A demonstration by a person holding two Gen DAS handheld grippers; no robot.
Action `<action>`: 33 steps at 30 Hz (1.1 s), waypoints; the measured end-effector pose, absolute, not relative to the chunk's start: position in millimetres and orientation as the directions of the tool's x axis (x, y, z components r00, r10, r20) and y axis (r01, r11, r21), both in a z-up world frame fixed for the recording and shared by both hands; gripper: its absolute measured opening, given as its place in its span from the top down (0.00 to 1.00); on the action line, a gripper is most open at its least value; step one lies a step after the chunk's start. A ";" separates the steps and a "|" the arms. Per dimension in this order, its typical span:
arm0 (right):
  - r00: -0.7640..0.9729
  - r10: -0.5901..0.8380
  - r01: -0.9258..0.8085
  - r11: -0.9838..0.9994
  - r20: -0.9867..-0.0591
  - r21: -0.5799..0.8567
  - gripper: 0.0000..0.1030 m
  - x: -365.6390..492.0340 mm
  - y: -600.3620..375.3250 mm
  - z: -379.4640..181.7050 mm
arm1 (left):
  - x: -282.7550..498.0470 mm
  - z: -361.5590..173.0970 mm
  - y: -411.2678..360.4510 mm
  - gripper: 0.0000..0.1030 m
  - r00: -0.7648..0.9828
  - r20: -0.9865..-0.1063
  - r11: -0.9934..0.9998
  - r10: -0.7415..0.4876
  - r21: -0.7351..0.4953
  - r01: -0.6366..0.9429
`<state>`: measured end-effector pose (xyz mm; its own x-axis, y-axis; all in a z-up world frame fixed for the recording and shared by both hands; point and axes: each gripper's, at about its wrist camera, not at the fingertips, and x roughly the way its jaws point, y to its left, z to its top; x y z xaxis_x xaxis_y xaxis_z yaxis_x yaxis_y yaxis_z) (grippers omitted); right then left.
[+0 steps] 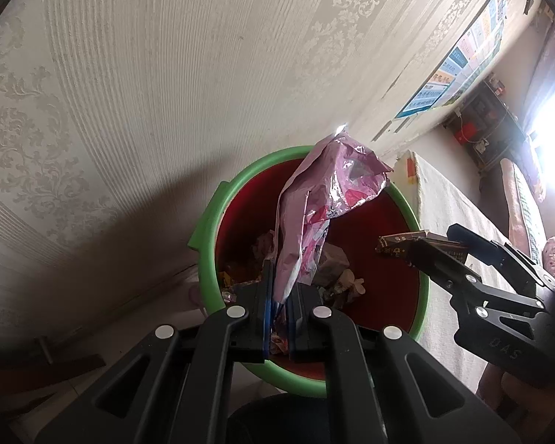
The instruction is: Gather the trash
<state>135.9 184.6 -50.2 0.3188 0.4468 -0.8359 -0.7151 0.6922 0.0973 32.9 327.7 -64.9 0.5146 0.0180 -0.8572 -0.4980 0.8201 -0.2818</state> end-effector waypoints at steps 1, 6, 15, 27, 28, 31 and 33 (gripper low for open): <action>0.318 0.446 -0.714 0.693 -0.837 0.098 0.33 136.3 185.1 -50.5 | 32.2 -64.9 328.1 0.96 0.515 -0.857 0.820 0.019 -0.282 -0.498; 0.312 0.446 -0.718 0.689 -0.839 0.099 0.32 137.2 186.5 -52.0 | 30.6 -65.7 327.9 0.88 0.519 -0.855 0.817 0.018 -0.287 -0.501; 0.328 0.439 -0.708 0.701 -0.837 0.091 0.09 139.3 181.5 -49.0 | 16.7 -61.9 332.2 0.25 0.559 -0.828 0.791 0.037 -0.318 -0.523; 0.376 0.414 -0.657 0.750 -0.829 0.076 0.05 138.5 132.1 -36.6 | 19.9 -46.2 304.7 0.08 0.598 -0.799 0.815 0.055 -0.310 -0.490; 0.384 0.412 -0.649 0.757 -0.827 0.076 0.05 139.5 125.1 -34.6 | 23.0 -44.1 296.9 0.08 0.601 -0.798 0.825 0.048 -0.307 -0.474; 0.415 0.401 -0.614 0.786 -0.817 0.073 0.05 142.8 96.7 -27.0 | 33.8 -38.4 271.6 0.08 0.598 -0.801 0.855 0.034 -0.286 -0.433; 0.442 0.391 -0.586 0.807 -0.808 0.071 0.05 144.3 73.3 -21.1 | 40.6 -34.2 252.5 0.08 0.605 -0.796 0.874 0.017 -0.282 -0.395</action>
<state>144.3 73.3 -21.1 0.4415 0.3911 -0.8075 -0.5858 0.8074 0.0708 40.6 252.5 -34.2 0.6053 0.0166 -0.7958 -0.3953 0.8741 -0.2824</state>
